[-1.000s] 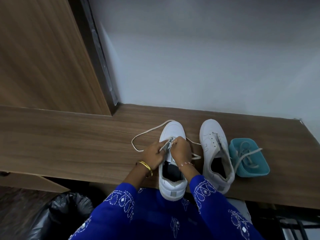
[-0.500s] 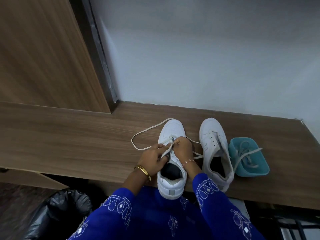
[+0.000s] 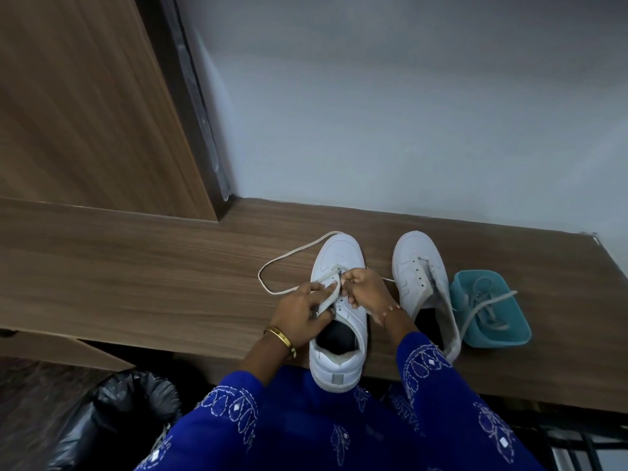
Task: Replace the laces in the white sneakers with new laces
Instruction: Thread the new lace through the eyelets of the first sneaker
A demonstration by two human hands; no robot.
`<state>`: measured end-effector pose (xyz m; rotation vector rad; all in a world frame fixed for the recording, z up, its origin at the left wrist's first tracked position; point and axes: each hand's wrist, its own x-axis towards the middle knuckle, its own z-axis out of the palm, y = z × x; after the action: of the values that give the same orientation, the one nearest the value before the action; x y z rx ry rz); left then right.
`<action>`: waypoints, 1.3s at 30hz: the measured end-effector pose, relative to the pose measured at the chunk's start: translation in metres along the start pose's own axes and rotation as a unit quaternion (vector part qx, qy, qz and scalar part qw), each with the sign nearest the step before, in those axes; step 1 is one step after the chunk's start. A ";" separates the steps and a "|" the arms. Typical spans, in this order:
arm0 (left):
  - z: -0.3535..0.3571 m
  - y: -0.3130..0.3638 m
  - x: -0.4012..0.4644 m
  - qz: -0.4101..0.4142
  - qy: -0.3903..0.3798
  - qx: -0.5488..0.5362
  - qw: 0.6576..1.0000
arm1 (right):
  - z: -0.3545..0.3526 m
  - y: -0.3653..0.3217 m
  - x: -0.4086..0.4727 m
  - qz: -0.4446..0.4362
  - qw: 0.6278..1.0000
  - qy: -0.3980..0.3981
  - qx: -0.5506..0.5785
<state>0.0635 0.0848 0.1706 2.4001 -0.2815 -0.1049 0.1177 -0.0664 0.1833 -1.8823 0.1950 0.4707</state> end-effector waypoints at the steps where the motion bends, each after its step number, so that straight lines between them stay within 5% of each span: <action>1: 0.001 -0.002 0.000 0.000 -0.001 -0.003 1.000 | 0.001 -0.001 0.000 0.002 1.000 0.004 0.002; 9: 0.000 0.002 0.001 0.011 0.016 -0.005 1.000 | 0.004 0.001 0.002 0.005 0.998 0.040 0.053; 14: -0.001 0.015 0.012 -0.129 0.110 -0.069 0.983 | 0.007 -0.001 -0.005 -0.002 0.996 0.048 0.073; 18: 0.000 0.026 0.030 -0.173 0.085 0.036 0.981 | 0.010 -0.001 -0.010 -0.019 0.994 0.085 0.062; 24: -0.004 0.030 0.045 -0.242 0.116 -0.128 0.955 | 0.010 -0.007 -0.014 -0.030 0.994 0.086 0.057; 27: -0.005 0.029 0.049 -0.253 0.104 -0.112 0.955 | 0.010 -0.007 -0.018 -0.073 0.990 0.119 -0.017; 32: -0.003 0.017 0.050 -0.256 0.113 -0.152 0.948 | 0.009 -0.003 -0.050 -0.276 0.847 0.283 -0.355; 34: -0.004 0.015 0.048 -0.287 0.141 -0.342 0.884 | 0.010 -0.003 -0.063 -0.235 0.877 0.196 -0.371; 36: -0.010 0.008 0.045 -0.324 0.150 -0.547 0.757 | 0.013 0.002 -0.068 -0.163 0.886 0.124 -0.415; 39: -0.025 0.000 0.033 -0.338 0.179 -0.703 0.599 | 0.013 0.002 -0.072 -0.144 0.881 0.128 -0.433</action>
<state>0.0993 0.0935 0.1899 0.7350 0.7112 -0.1123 0.0486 -0.0615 0.2079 -2.8015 -0.1617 0.0829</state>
